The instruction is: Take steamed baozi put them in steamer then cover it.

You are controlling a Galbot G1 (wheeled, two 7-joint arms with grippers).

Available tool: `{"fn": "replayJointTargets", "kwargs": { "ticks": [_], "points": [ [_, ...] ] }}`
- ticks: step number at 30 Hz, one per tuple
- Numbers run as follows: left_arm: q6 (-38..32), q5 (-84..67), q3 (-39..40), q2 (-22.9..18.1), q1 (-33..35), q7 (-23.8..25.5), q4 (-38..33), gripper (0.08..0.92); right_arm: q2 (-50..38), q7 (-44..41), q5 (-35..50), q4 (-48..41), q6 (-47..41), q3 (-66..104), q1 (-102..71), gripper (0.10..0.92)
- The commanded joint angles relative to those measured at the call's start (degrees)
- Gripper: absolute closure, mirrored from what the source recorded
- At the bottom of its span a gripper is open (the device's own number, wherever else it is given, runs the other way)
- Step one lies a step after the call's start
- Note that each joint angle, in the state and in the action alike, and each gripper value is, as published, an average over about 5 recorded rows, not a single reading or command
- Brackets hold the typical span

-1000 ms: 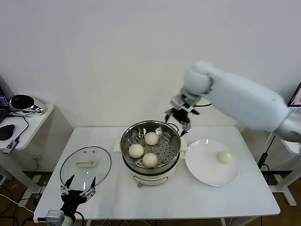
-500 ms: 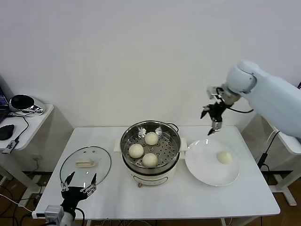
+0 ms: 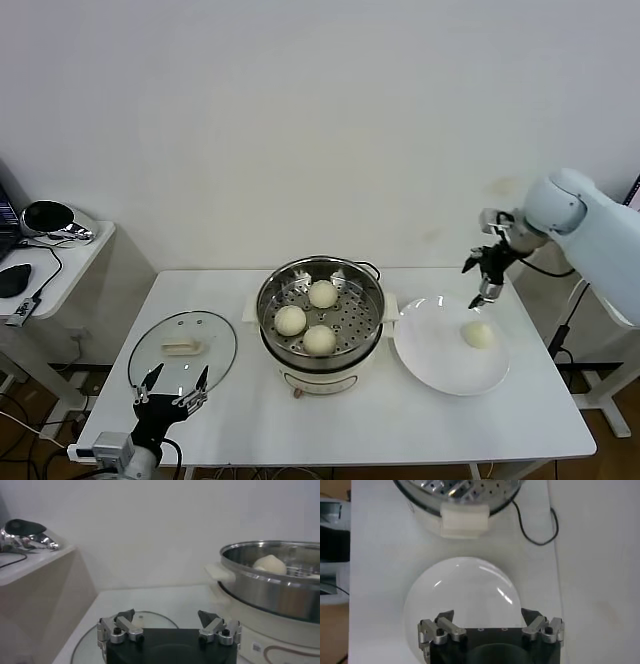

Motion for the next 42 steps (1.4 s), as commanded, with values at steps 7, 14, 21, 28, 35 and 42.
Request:
{"fn": "replayJointTargets", "kwargs": {
  "ticks": [7, 14, 21, 28, 35, 42],
  "points": [
    [0.33, -0.20, 0.28, -0.50, 0.30, 0.22, -0.54, 0.177, 1.72, 3.44, -10.51, -3.60, 6.94, 12.21, -15.67, 0.203],
    [0.21, 0.17, 0.31, -0.92, 0.55, 0.24, 0.16, 0.177, 6.46, 7.25, -16.50, -9.15, 11.38, 13.04, -16.70, 0.203],
    [0.16, 0.24, 0.29, -0.88, 0.28, 0.24, 1.61, 0.177, 9.78, 9.16, -22.11, -15.18, 15.73, 14.03, -17.07, 0.203],
    [0.04, 0.22, 0.25, -0.76, 0.17, 0.23, 2.95, 0.177, 11.79, 8.42, -25.02, -19.13, 17.31, 14.36, -17.05, 0.203],
    [-0.19, 0.19, 0.22, -0.60, 0.08, 0.23, 4.04, 0.177, 13.40, 9.52, -27.05, -22.77, 18.08, 14.90, -17.09, 0.203],
    [-0.27, 0.18, 0.29, -0.62, -0.08, 0.24, 4.65, 0.177, 13.74, 9.46, -27.65, -23.30, 18.55, 14.76, -17.15, 0.203]
  ]
}}
